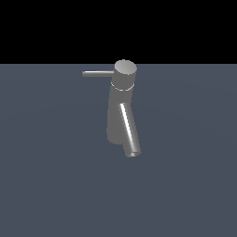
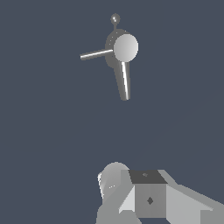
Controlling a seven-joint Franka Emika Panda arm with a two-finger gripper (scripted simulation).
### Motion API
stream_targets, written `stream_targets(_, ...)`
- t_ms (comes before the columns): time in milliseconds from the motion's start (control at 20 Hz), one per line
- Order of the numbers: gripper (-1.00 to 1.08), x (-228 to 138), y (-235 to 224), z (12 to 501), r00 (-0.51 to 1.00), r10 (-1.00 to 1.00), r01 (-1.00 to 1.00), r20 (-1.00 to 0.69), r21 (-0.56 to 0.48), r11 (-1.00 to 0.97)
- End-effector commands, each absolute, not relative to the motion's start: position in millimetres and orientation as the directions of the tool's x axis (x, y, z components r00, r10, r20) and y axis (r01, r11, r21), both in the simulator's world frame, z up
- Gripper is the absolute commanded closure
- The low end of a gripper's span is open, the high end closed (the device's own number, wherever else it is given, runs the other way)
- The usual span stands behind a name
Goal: Turn on the faucet by rotating a designated handle.
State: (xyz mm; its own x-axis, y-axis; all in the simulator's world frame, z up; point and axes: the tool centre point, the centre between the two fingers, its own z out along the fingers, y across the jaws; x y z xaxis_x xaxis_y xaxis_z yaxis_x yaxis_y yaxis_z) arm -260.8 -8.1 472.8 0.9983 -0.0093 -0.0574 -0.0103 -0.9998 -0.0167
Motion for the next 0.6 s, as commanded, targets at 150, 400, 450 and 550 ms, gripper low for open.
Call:
stream_targets(150, 1.08, -260, -7, 472, 0.998, -0.015, -0.017, -0.055, -0.019, -1.000)
stream_targets(400, 1.08, -258, -3, 465, 0.998, -0.053, -0.055, -0.044, -0.032, -0.998)
stream_targets(450, 1.08, -258, -2, 463, 0.997, -0.065, -0.066, -0.040, -0.036, -0.997)
stream_targets(550, 1.08, -256, 1, 458, 0.995, -0.093, -0.094, -0.032, -0.046, -0.994)
